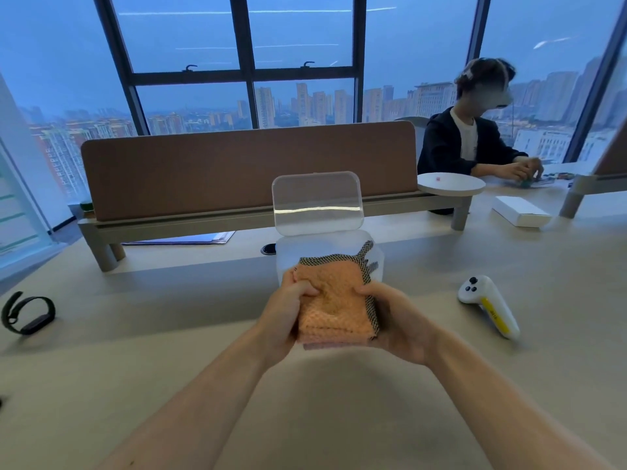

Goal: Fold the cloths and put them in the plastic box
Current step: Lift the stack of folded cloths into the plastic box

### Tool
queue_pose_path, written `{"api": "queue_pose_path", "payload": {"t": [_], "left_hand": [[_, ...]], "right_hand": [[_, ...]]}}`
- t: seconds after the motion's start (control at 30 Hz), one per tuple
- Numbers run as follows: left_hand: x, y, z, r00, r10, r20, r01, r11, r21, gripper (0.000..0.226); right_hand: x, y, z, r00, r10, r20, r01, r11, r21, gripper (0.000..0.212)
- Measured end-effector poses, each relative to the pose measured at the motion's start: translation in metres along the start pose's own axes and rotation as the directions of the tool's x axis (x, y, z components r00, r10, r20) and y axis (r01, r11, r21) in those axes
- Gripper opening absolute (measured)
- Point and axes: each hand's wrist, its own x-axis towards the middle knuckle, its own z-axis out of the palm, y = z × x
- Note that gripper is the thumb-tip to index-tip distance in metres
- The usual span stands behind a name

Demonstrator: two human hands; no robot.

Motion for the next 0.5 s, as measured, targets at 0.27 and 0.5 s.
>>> {"api": "queue_pose_path", "payload": {"t": [0.27,0.5], "left_hand": [[0.001,-0.012,-0.023,0.986,0.162,-0.033,-0.154,0.973,0.173,0.078],[-0.001,-0.043,-0.042,0.955,0.286,-0.077,-0.263,0.939,0.224,0.082]], "right_hand": [[0.014,0.021,0.036,0.938,-0.336,-0.085,0.301,0.911,-0.283,0.052],[0.017,0.040,0.029,0.928,-0.372,-0.007,0.346,0.871,-0.349,0.054]]}}
